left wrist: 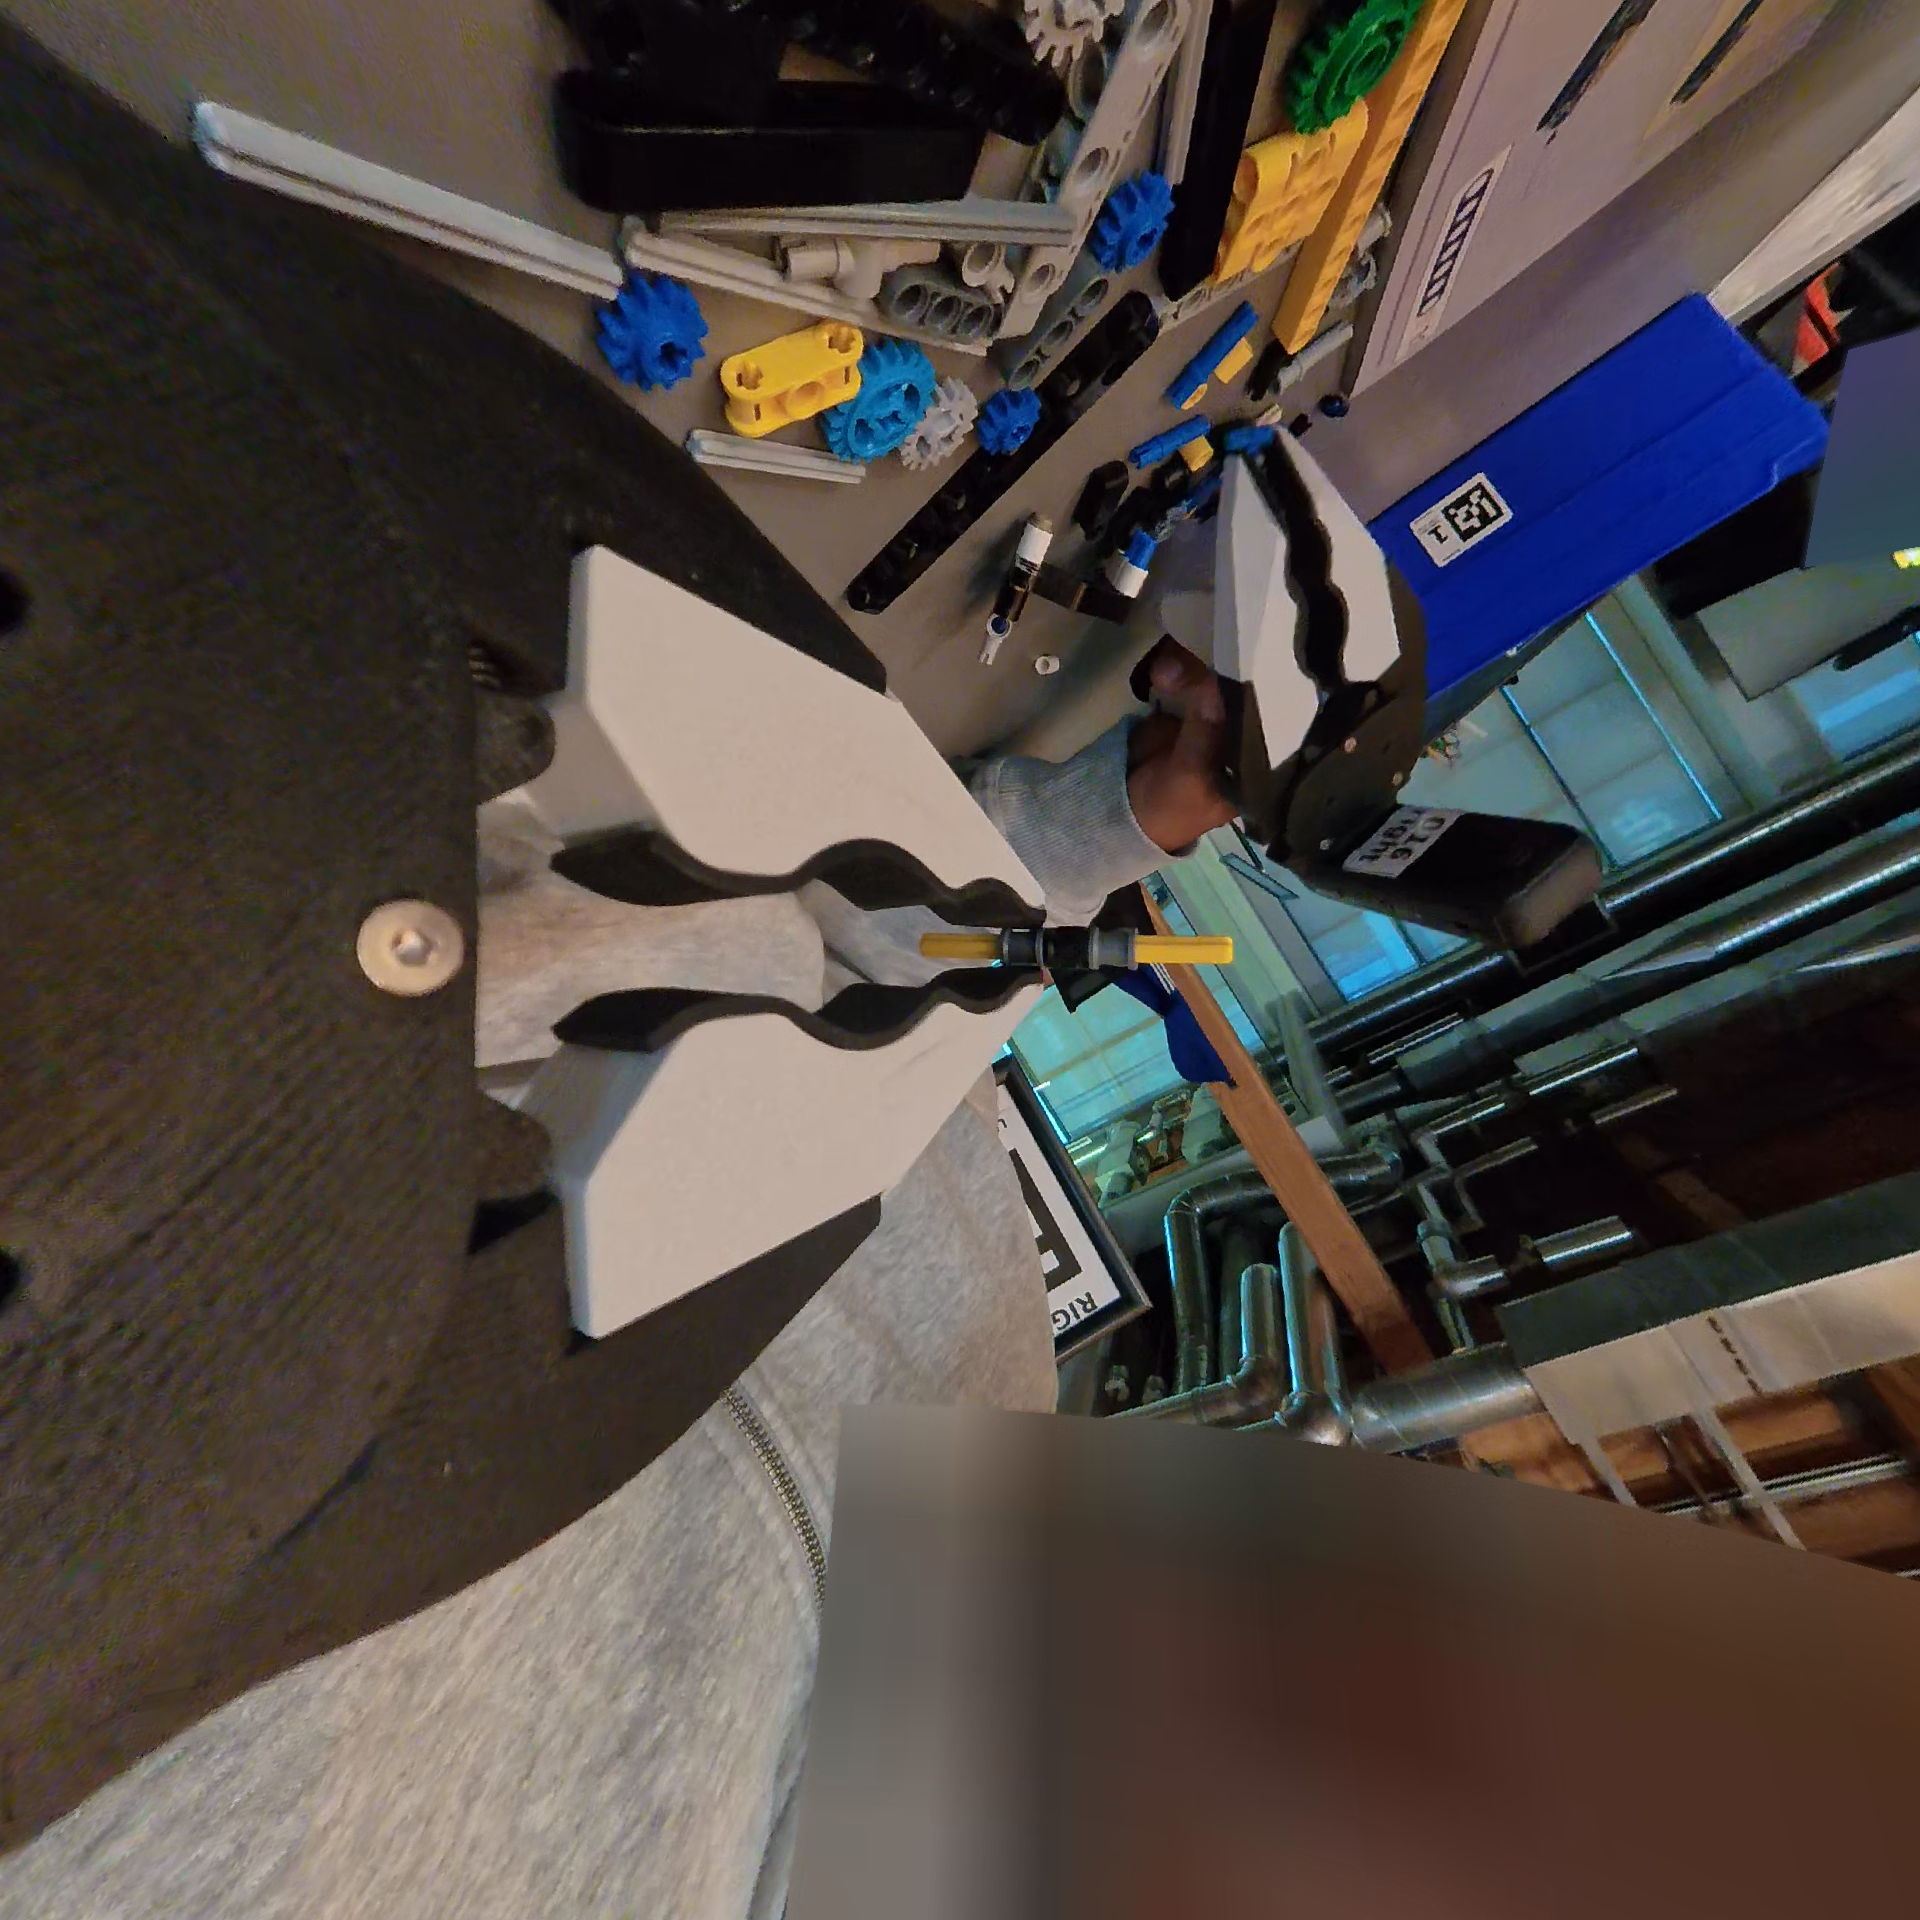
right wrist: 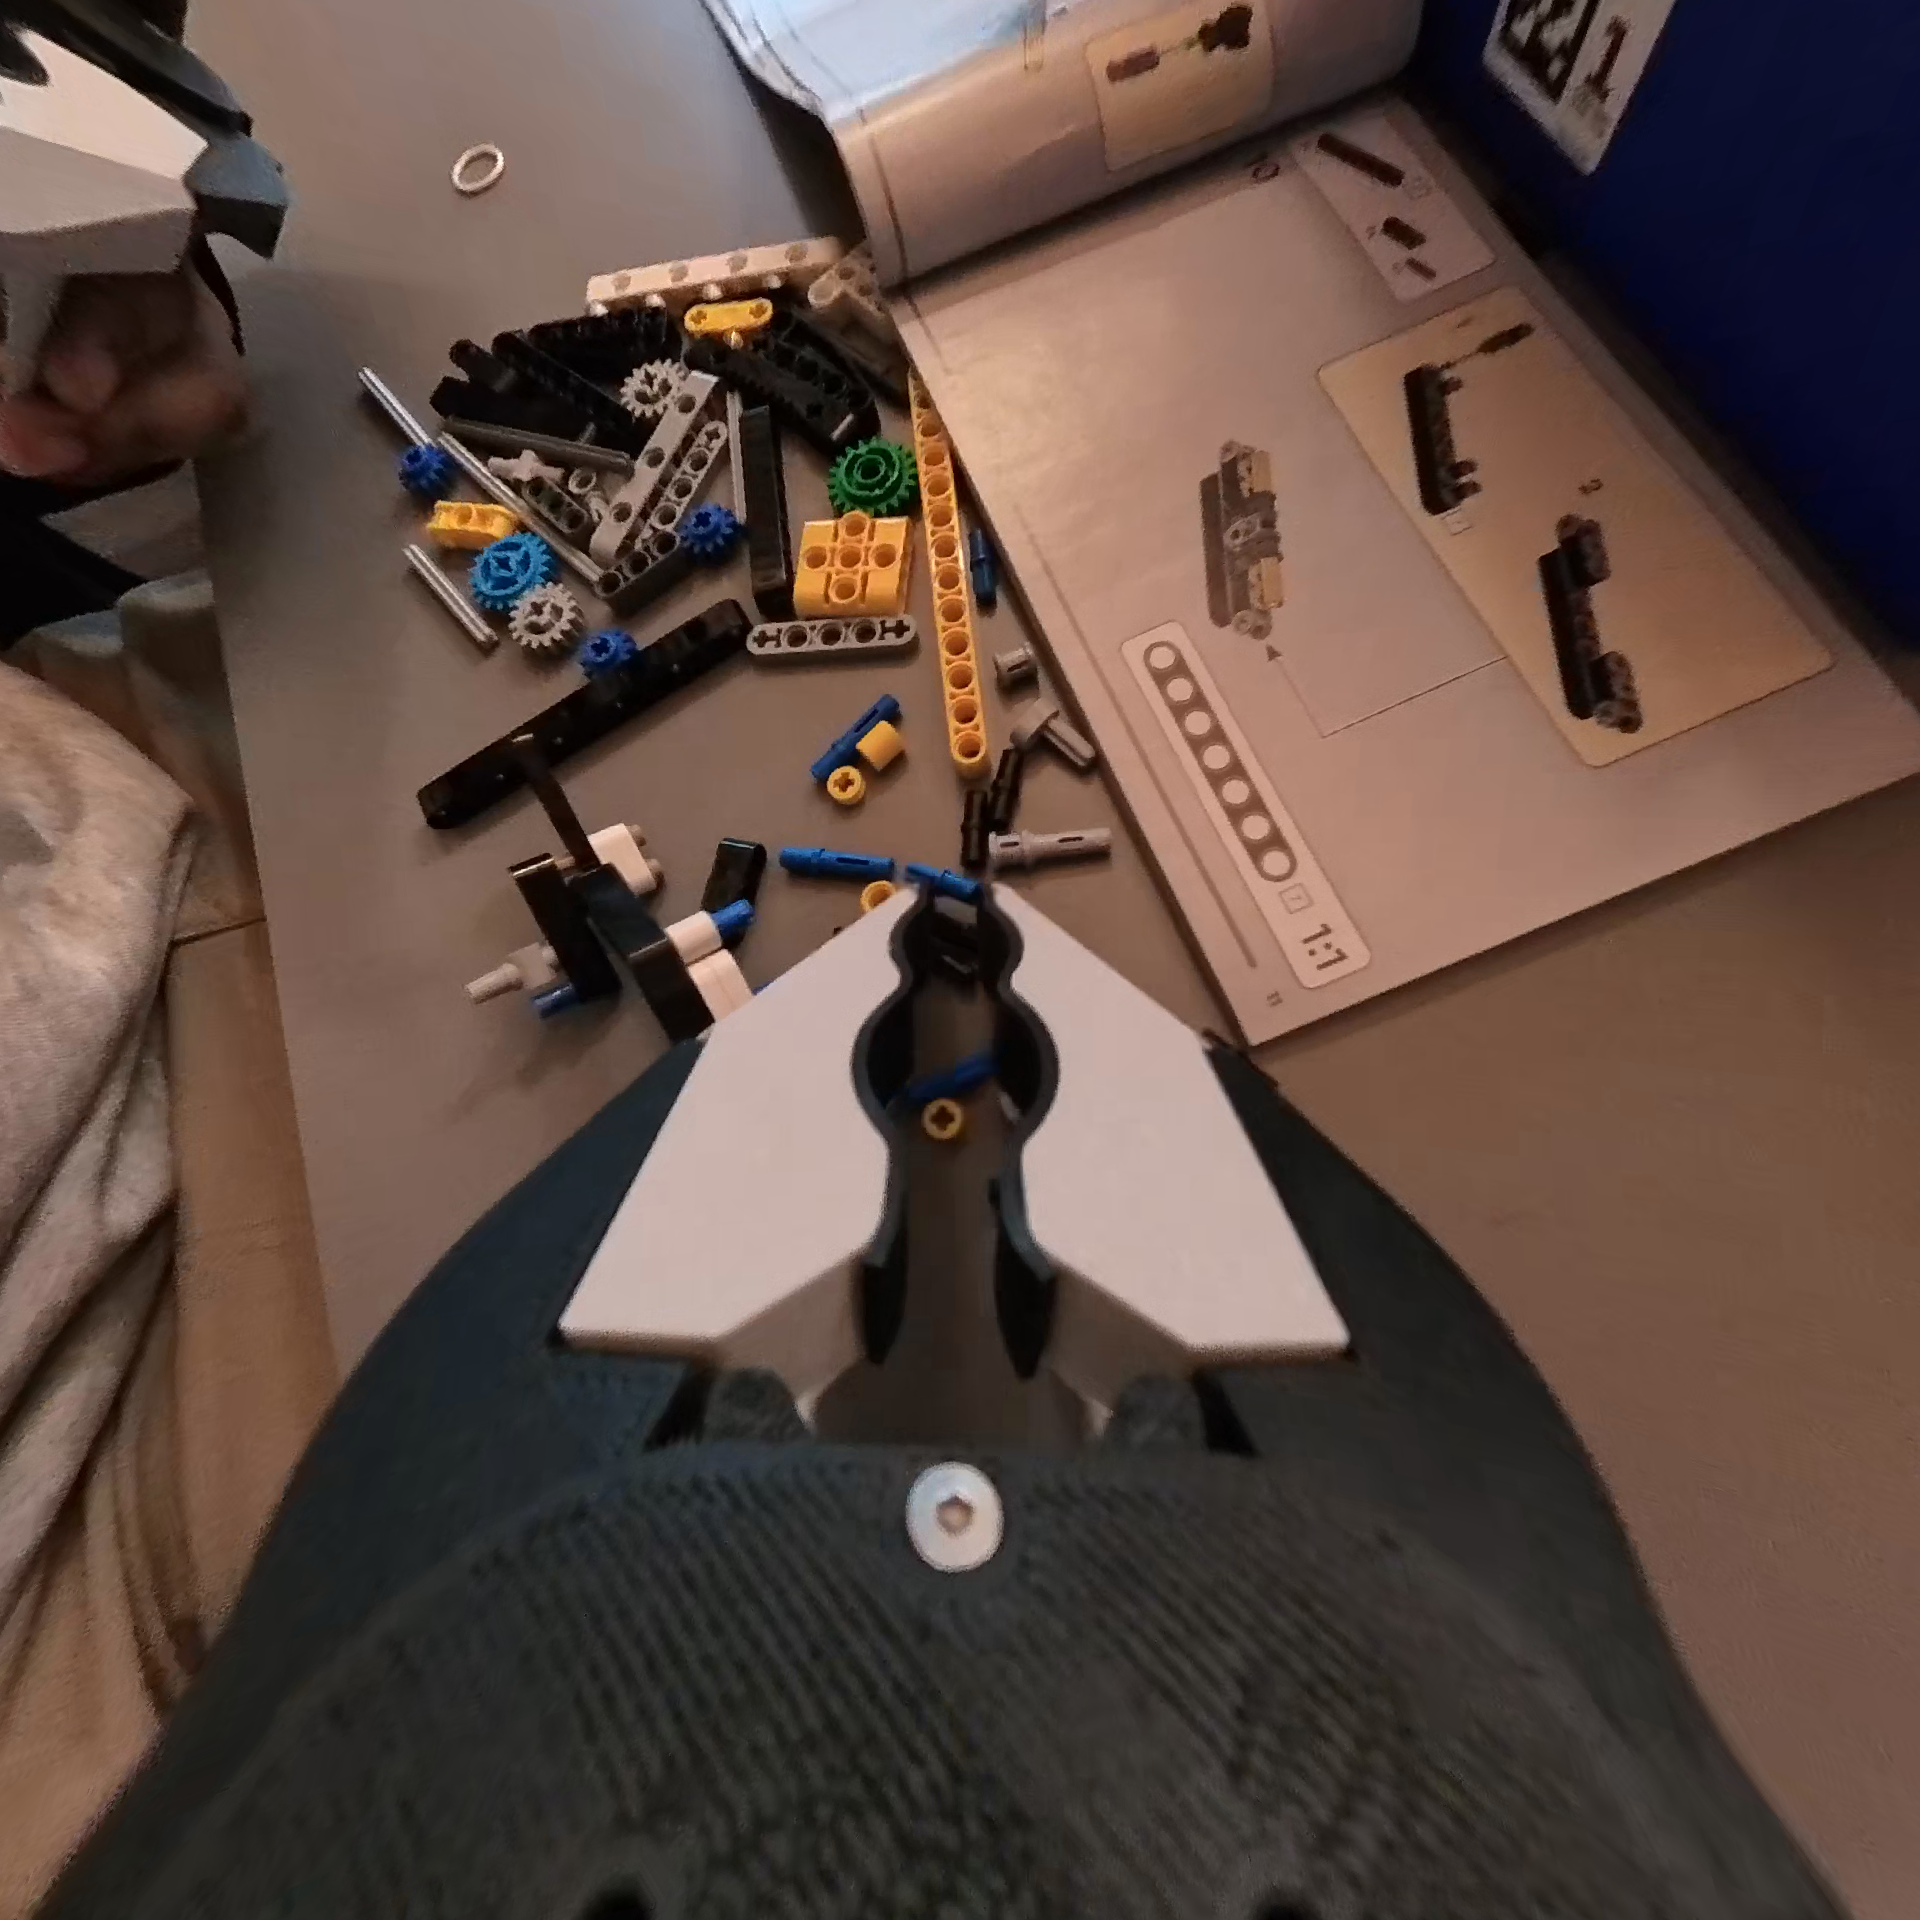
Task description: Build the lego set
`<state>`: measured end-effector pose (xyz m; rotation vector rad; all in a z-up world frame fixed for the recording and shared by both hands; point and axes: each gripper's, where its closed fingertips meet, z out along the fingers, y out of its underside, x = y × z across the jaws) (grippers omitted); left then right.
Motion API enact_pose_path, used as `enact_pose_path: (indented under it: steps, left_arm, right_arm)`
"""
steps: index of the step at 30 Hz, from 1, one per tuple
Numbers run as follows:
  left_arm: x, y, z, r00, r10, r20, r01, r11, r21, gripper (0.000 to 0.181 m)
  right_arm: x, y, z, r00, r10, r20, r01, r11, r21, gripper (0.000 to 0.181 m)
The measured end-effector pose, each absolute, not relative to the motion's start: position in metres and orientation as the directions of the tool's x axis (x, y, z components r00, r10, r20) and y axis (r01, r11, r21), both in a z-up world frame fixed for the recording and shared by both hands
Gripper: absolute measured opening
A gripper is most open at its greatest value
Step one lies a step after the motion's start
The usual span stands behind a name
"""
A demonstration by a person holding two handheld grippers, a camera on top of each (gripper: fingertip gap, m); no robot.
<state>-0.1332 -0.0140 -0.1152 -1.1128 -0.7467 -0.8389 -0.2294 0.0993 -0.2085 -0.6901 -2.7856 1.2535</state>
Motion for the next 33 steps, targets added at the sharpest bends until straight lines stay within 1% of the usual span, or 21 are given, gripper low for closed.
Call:
enact_pose_path:
  steps: [3,7,12,14,20,22,27,31,33]
  left_arm:
    - [-0.133,-0.014,-0.115,0.488,-0.198,0.85,0.868,0.215,-0.448,0.005]
    - [-0.133,-0.014,-0.115,0.487,-0.199,0.85,0.868,0.216,-0.447,0.005]
    - [-0.133,-0.014,-0.115,0.483,-0.205,0.851,0.871,0.214,-0.442,0.005]
    - [-0.133,-0.013,-0.115,0.484,-0.204,0.851,0.871,0.21,-0.445,0.005]
    - [-0.133,-0.014,-0.114,0.483,-0.208,0.851,0.871,0.212,-0.442,0.005]
    - [-0.133,-0.014,-0.114,0.483,-0.208,0.85,0.871,0.212,-0.443,0.005]
    - [-0.133,-0.014,-0.114,0.482,-0.209,0.851,0.872,0.211,-0.442,0.005]
    - [-0.133,-0.014,-0.115,0.482,-0.208,0.851,0.872,0.21,-0.442,0.005]
    - [-0.133,-0.014,-0.115,0.481,-0.209,0.852,0.872,0.211,-0.441,0.005]
  right_arm:
    - [-0.233,0.099,-0.204,-0.906,0.395,-0.156,0.372,0.564,-0.737,0.007]
    - [-0.234,0.101,-0.211,-0.901,0.398,-0.173,0.39,0.566,-0.726,0.009]
    - [-0.239,0.098,-0.211,-0.906,0.397,-0.148,0.369,0.57,-0.734,0.017]
    - [-0.24,0.098,-0.212,-0.908,0.393,-0.144,0.365,0.578,-0.73,0.017]
    - [-0.229,0.098,-0.215,-0.914,0.358,-0.191,0.381,0.594,-0.709,0.009]
    - [-0.225,0.098,-0.215,-0.916,0.347,-0.203,0.382,0.597,-0.705,0.009]
    - [-0.229,0.098,-0.209,-0.912,0.352,-0.21,0.384,0.554,-0.739,0.01]
    - [-0.228,0.098,-0.213,-0.921,0.337,-0.197,0.365,0.566,-0.739,0.01]
    - [-0.227,0.096,-0.215,-0.926,0.327,-0.191,0.355,0.577,-0.735,0.008]
